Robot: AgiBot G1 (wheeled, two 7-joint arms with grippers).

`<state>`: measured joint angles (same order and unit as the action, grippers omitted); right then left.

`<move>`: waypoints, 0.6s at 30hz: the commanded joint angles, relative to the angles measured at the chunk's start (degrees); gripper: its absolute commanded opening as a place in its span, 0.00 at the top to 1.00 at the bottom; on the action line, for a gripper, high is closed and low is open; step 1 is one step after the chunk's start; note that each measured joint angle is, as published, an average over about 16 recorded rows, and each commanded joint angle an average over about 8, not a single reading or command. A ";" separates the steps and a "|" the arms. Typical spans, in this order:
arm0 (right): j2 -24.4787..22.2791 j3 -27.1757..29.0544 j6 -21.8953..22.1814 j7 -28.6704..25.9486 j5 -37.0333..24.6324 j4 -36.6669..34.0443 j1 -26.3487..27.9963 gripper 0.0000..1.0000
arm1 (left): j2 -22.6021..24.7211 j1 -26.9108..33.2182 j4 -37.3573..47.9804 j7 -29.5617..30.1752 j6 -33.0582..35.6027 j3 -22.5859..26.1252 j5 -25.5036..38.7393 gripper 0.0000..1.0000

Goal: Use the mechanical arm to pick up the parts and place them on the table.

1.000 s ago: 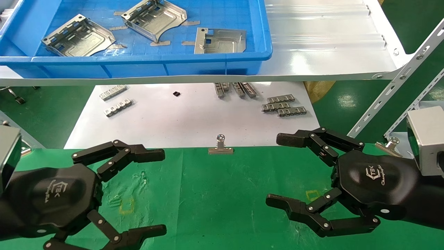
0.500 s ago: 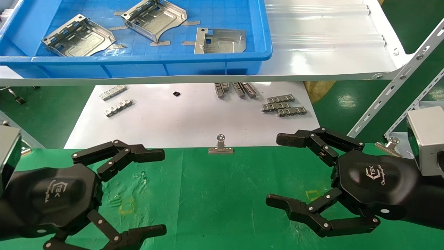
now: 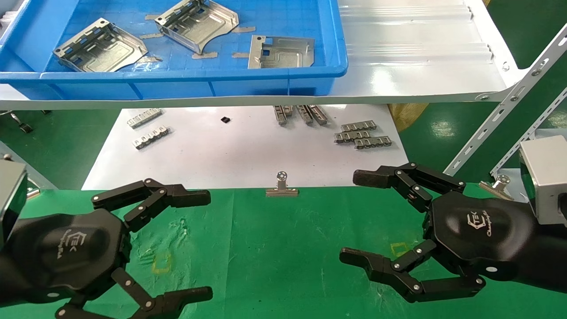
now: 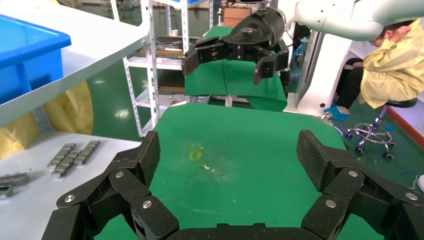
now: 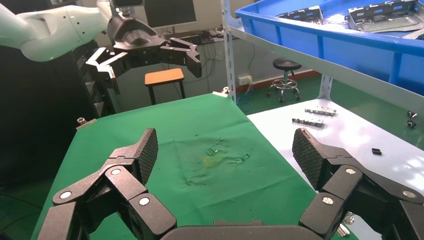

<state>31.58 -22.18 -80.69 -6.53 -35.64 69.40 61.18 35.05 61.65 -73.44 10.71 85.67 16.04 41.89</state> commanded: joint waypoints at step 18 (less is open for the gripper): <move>0.00 0.00 0.00 0.00 0.00 0.00 0.00 1.00 | 0.00 0.00 0.00 0.00 0.00 0.00 0.00 0.00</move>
<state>31.58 -22.18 -80.69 -6.53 -35.64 69.40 61.18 35.05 61.65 -73.44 10.71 85.67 16.04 41.89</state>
